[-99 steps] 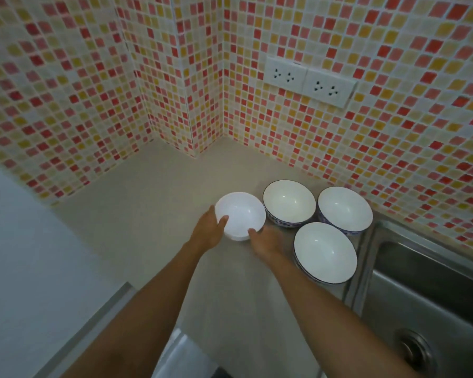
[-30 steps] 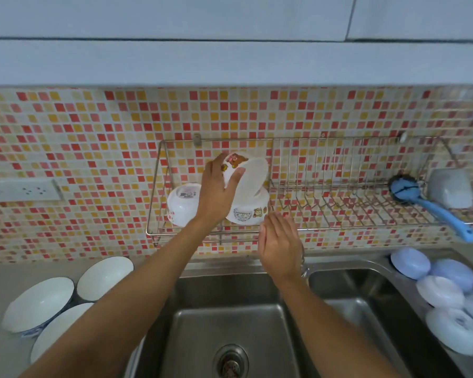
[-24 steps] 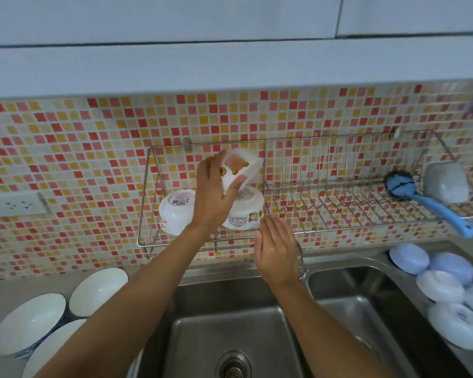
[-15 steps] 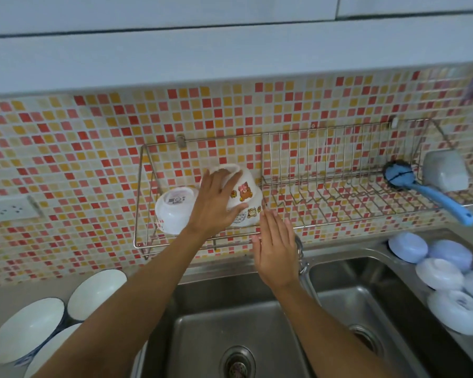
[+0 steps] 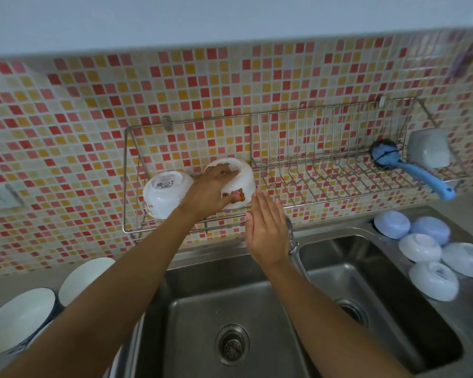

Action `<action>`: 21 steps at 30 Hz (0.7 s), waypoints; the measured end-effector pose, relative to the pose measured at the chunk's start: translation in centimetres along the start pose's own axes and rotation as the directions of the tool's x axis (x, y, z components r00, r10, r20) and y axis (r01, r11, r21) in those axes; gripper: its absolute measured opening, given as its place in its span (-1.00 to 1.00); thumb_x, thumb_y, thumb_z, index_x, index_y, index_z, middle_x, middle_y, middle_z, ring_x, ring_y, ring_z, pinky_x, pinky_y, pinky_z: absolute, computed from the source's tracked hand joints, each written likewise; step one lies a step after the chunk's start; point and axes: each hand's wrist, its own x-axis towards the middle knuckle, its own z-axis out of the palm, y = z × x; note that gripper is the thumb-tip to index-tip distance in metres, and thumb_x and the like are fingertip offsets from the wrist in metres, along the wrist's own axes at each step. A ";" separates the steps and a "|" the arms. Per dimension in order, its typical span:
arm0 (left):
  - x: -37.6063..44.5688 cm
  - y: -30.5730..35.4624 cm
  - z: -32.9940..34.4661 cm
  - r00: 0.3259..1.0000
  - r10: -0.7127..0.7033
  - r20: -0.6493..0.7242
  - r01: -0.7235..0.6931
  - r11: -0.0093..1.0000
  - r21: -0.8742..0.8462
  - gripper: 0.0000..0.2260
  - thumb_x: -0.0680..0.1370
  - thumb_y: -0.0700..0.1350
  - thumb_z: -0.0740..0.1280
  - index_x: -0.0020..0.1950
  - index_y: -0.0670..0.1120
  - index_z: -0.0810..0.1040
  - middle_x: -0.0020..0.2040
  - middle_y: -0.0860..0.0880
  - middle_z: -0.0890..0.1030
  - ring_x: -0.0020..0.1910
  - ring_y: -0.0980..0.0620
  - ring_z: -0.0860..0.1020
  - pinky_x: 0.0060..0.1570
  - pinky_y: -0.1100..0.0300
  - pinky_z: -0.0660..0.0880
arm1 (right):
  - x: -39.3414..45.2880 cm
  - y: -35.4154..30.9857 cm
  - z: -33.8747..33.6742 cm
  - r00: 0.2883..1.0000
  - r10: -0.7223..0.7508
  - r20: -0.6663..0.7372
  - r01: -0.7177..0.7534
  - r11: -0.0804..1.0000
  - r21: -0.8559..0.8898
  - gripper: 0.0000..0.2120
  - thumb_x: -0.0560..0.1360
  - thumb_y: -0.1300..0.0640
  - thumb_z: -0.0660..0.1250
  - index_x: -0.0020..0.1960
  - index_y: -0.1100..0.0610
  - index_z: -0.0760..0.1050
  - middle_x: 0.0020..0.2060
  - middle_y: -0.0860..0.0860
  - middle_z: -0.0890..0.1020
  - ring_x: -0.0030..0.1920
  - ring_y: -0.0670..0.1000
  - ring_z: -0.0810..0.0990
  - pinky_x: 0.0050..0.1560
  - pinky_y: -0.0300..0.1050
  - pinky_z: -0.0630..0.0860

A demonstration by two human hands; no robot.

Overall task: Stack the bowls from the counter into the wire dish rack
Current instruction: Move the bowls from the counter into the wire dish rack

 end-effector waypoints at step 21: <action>-1.8 -1.7 -2.0 0.951 -0.290 -0.107 0.296 0.954 0.042 -0.52 0.61 0.05 0.17 0.52 0.01 0.20 0.57 -0.12 0.10 0.54 -0.19 0.03 0.47 -0.24 -0.04 | -0.3 0.2 0.5 1.000 0.008 -0.016 -0.007 0.999 0.035 -0.63 0.57 0.16 0.26 0.33 0.28 0.47 0.30 0.16 0.54 0.37 0.12 0.46 0.48 0.13 0.25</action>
